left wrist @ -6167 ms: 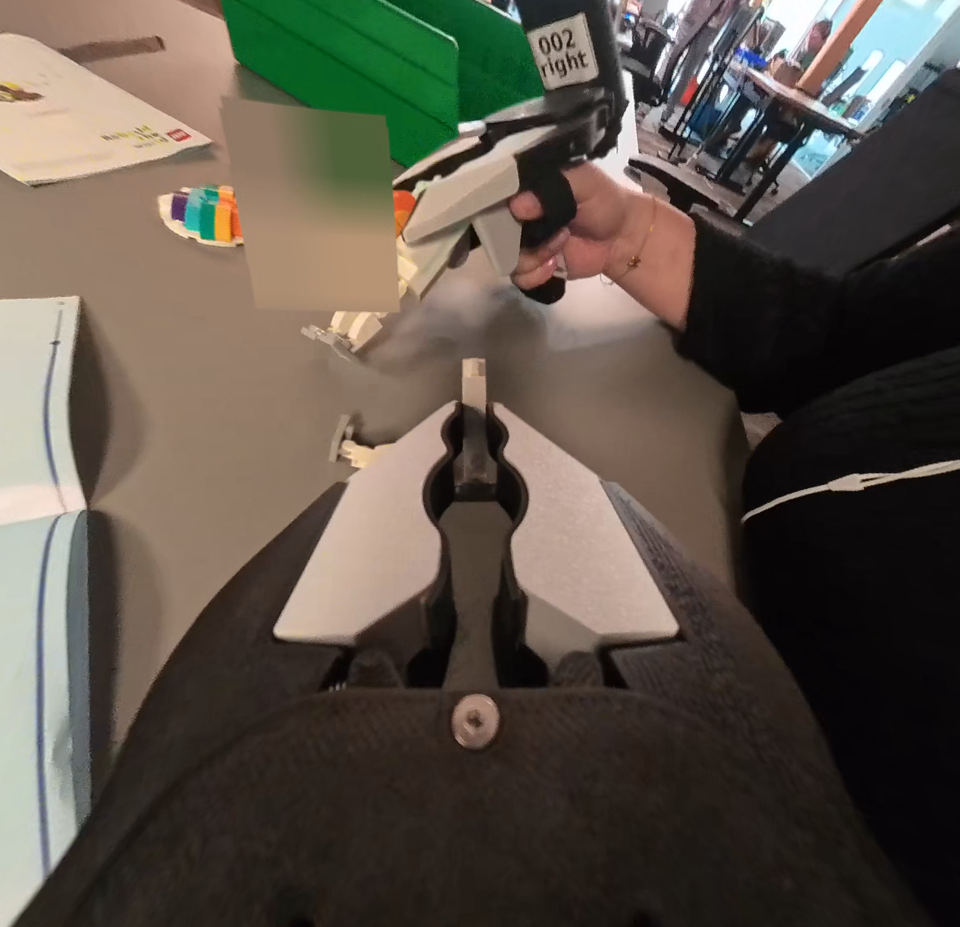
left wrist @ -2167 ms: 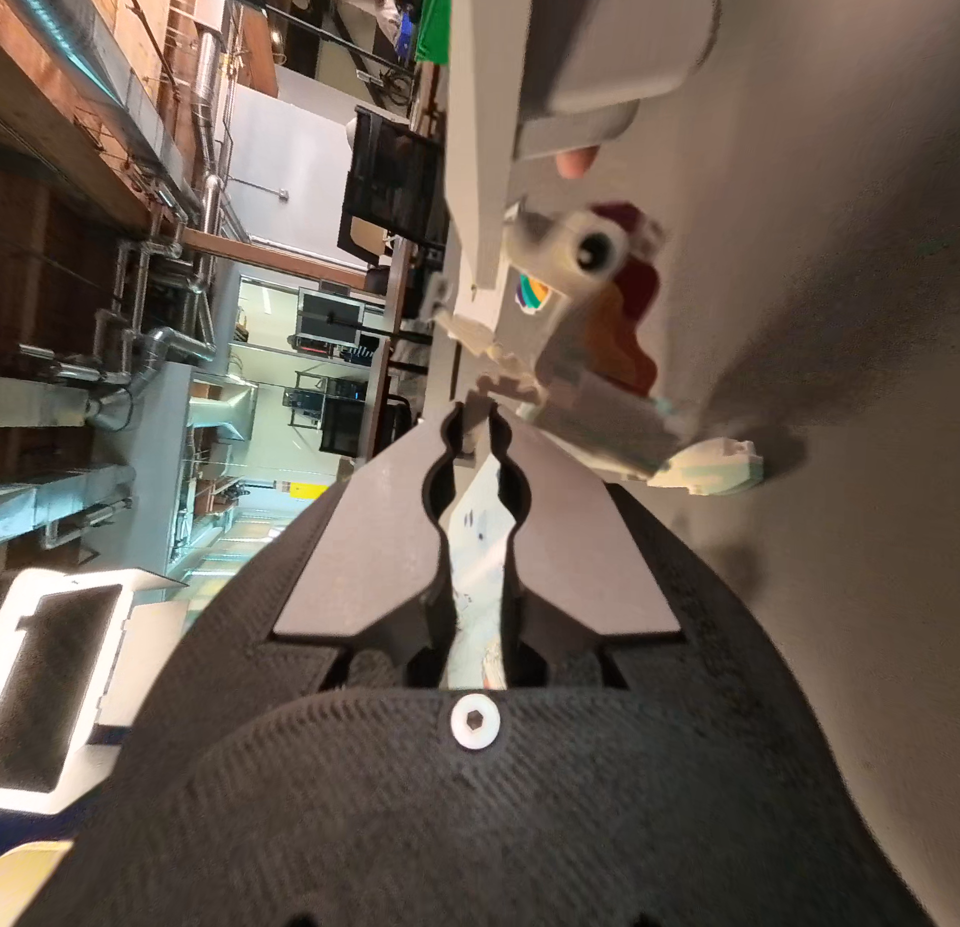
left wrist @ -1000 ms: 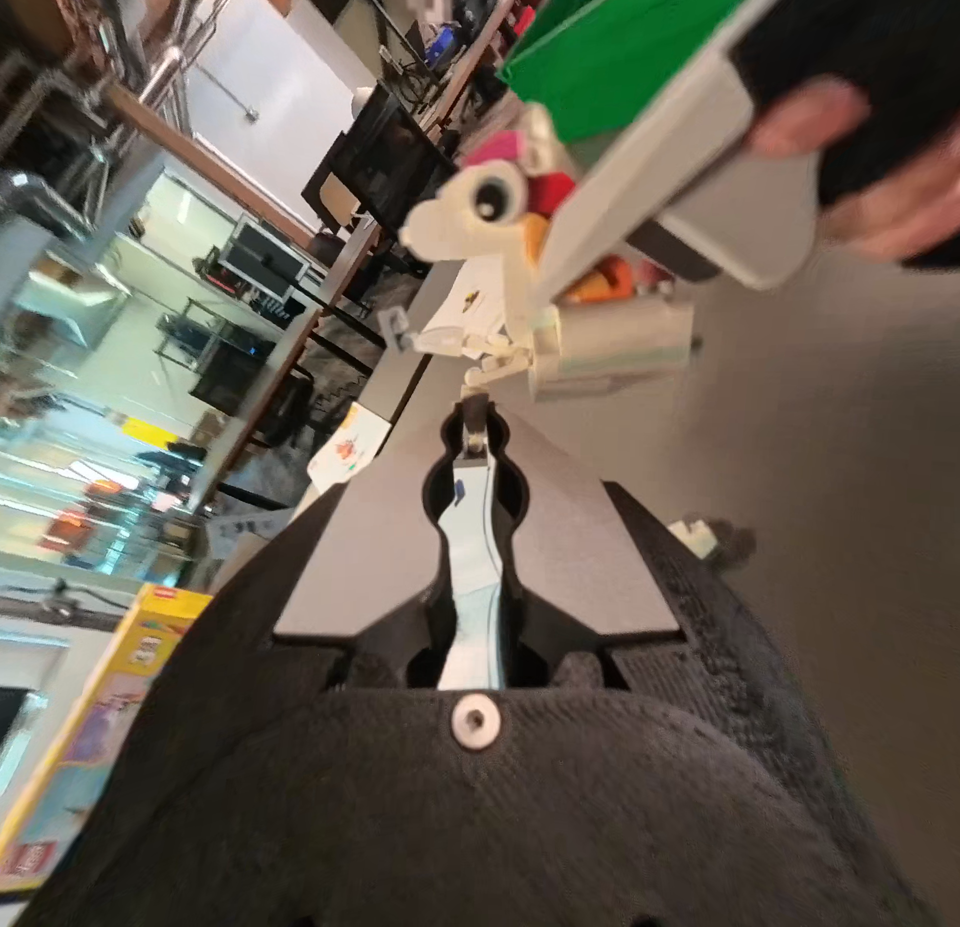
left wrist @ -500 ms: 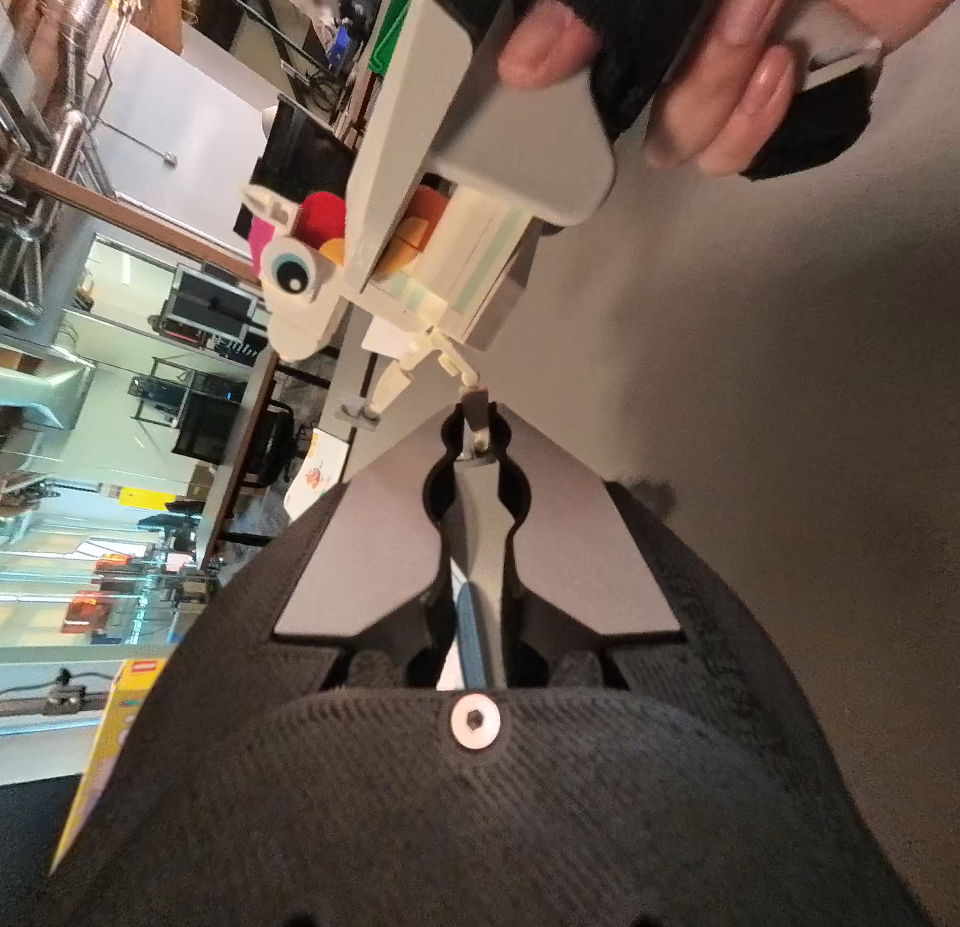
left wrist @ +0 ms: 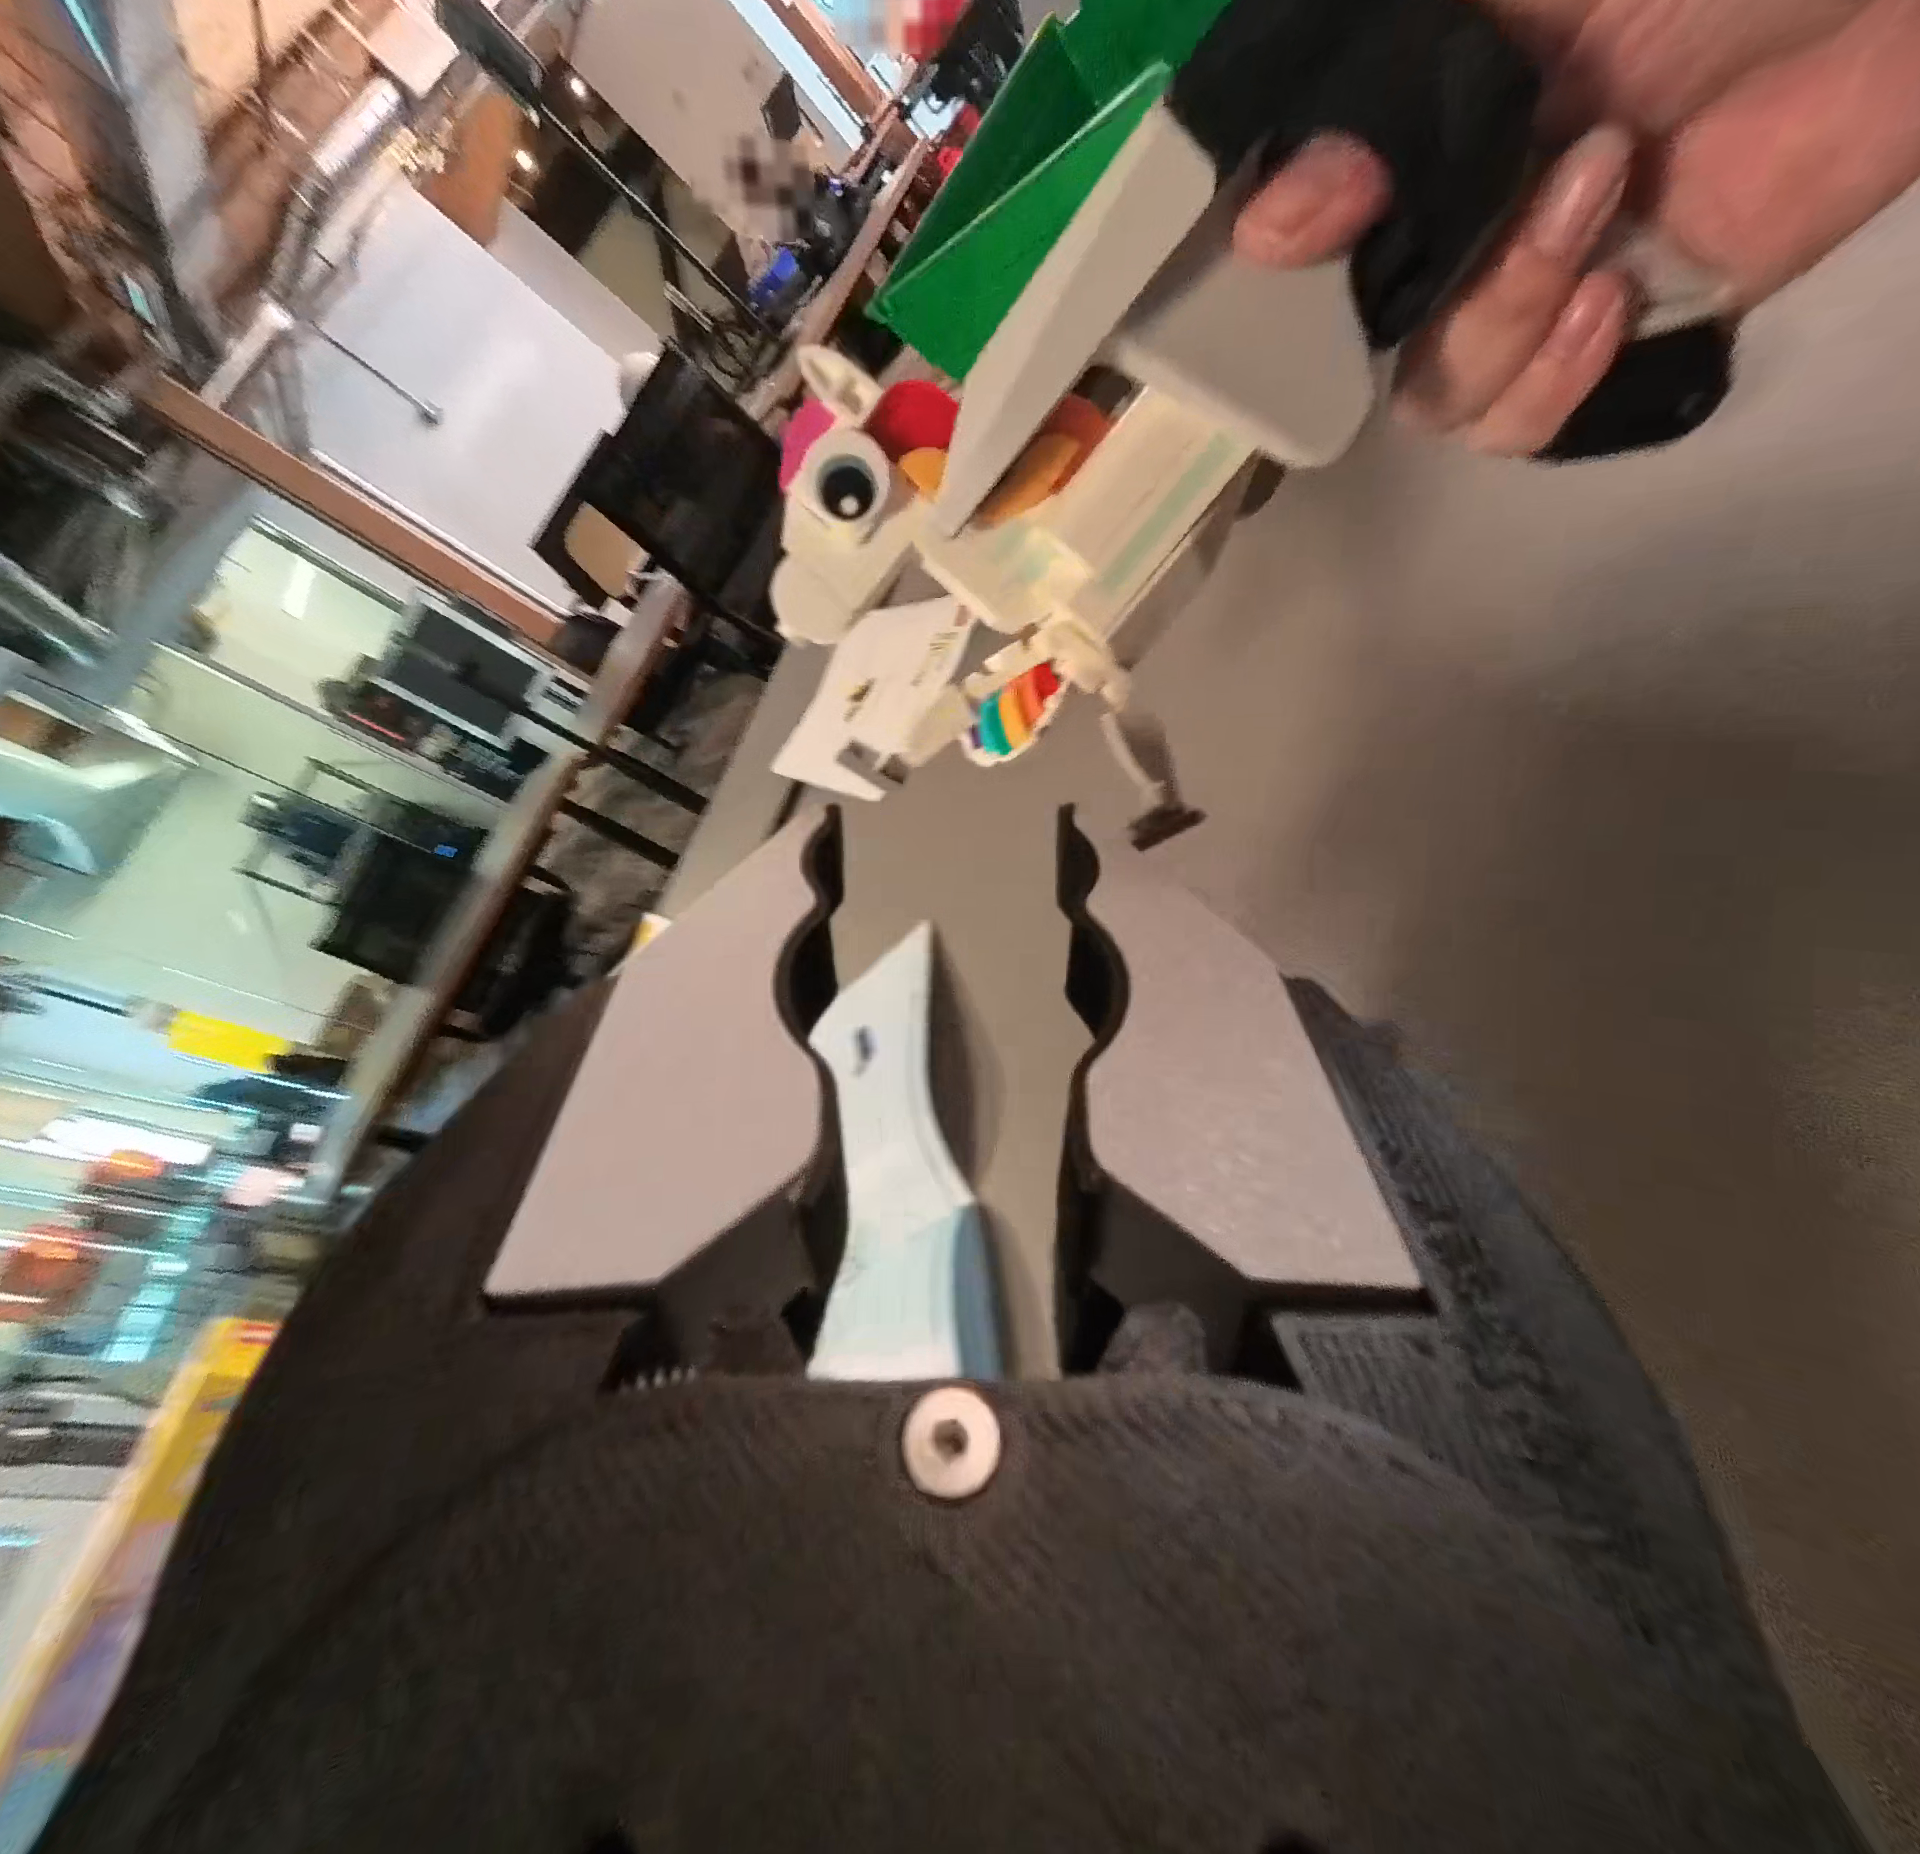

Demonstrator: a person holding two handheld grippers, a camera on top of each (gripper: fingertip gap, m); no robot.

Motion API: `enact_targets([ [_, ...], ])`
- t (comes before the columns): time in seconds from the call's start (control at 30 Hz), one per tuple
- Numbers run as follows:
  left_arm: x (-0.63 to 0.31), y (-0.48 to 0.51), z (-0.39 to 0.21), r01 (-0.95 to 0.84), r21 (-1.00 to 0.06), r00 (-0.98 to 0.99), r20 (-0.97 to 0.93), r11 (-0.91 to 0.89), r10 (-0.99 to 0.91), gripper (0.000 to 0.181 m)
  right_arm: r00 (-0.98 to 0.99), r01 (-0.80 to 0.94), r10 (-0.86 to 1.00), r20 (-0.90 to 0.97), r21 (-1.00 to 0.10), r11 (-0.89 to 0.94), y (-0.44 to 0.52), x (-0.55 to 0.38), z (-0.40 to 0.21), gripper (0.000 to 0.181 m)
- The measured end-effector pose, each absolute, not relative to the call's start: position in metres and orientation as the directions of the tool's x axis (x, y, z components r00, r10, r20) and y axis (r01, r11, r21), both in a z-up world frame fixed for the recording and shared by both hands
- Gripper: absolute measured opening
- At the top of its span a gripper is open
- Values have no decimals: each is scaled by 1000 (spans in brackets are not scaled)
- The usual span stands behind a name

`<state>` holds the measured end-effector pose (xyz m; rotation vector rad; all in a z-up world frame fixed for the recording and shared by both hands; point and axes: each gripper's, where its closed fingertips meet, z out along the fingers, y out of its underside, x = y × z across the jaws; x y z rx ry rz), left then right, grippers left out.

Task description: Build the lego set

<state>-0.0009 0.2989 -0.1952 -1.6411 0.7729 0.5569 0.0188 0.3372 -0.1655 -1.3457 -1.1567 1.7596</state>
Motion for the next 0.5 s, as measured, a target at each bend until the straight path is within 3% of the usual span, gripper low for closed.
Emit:
enact_targets([
  [0.27, -6, 298, -199, -961, -267, 274, -956, -72, -110, 53, -421, 110, 786, -452, -886, -451, 311, 20, -166, 21],
  [0.37, -8, 299, -206, -963, -256, 265, -957, -83, -119, 47, -434, 107, 770, -468, -875, -472, 309, 20, -165, 21],
  [0.5, -10, 298, -205, -958, -273, 281, -953, -83, -110, 20, -412, 23, 777, -475, -858, -513, 319, 20, -155, 20],
])
